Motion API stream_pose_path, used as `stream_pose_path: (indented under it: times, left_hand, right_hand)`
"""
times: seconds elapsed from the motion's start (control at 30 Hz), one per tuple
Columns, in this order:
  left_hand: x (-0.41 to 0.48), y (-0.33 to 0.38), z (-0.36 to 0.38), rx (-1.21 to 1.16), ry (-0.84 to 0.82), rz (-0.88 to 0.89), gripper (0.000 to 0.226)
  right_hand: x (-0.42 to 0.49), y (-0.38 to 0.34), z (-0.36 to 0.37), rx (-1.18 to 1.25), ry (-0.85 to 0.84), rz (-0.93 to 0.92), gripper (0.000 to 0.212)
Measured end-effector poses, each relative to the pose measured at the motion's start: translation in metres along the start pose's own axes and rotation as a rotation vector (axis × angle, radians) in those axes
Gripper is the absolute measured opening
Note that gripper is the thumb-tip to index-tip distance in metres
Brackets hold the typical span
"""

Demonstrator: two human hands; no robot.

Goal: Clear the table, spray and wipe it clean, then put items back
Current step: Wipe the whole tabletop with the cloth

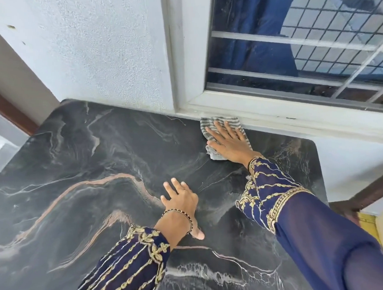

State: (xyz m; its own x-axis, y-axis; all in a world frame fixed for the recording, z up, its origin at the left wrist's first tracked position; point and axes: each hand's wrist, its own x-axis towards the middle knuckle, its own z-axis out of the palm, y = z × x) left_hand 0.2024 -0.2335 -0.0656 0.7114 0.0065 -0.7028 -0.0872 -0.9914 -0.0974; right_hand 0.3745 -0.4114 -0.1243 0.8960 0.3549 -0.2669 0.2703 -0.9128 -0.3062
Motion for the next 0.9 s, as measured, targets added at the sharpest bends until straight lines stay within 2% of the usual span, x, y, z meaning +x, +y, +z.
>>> stream_pose_path:
  times: [0.17,0.33,0.5,0.73,0.9]
  left_hand:
    - [-0.001,0.001,-0.003,0.002,-0.014,0.001,0.149]
    - [-0.002,-0.002,0.001,0.026,0.005,0.01,0.148]
    - [0.0,-0.002,0.002,0.013,0.015,0.001,0.148]
    - [-0.006,0.0,0.003,0.052,0.049,0.013,0.146]
    - [-0.014,-0.005,0.005,-0.053,0.101,0.021,0.147]
  right_hand:
    - [-0.029,0.032,0.0,0.004,0.014,-0.003,0.056]
    - [-0.049,0.056,-0.001,0.014,0.055,0.094,0.057]
    - [-0.061,0.031,0.013,0.012,0.072,0.206,0.074]
    - [-0.123,-0.009,0.04,0.003,0.084,0.193,0.069]
    - [-0.175,-0.046,0.068,-0.024,0.11,0.188,0.068]
